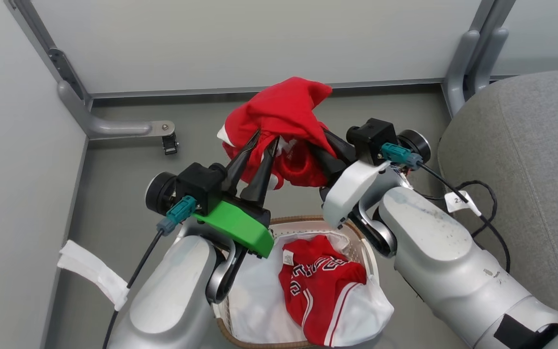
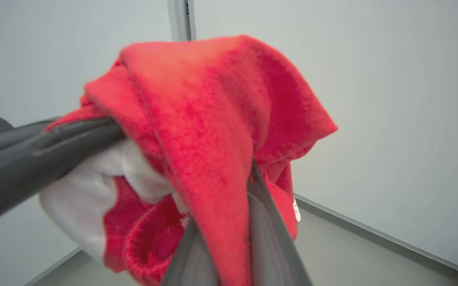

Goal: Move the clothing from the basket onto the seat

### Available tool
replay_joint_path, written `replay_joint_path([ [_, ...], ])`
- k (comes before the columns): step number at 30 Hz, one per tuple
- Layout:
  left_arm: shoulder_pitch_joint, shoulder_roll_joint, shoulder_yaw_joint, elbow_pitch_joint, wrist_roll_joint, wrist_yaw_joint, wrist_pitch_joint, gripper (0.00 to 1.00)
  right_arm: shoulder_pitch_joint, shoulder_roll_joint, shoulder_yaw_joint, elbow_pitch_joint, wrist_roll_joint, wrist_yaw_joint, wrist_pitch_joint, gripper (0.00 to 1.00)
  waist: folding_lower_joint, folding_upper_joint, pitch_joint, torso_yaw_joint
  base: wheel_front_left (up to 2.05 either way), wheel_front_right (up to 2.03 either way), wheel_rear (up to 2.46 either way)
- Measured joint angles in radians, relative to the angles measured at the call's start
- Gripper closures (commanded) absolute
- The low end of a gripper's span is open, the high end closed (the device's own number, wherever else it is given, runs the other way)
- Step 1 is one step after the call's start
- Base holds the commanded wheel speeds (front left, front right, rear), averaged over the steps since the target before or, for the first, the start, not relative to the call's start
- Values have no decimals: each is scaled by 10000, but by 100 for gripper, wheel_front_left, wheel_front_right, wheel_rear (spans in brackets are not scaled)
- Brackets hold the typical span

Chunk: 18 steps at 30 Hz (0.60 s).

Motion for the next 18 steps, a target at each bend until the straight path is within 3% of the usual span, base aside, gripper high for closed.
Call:
replay_joint_path([
  [8, 527, 25, 512, -77, 708, -19, -6, 0, 1201, -2, -1421, -813, -435, 0, 0, 100, 0, 0, 94, -734, 0, 0, 0],
  [18, 1305, 144, 744, -579, 1383, -136, -6, 0, 2511, -8, -2778, -1718, -963, 0, 0, 100, 0, 0, 206, -2345, 0, 0, 0],
])
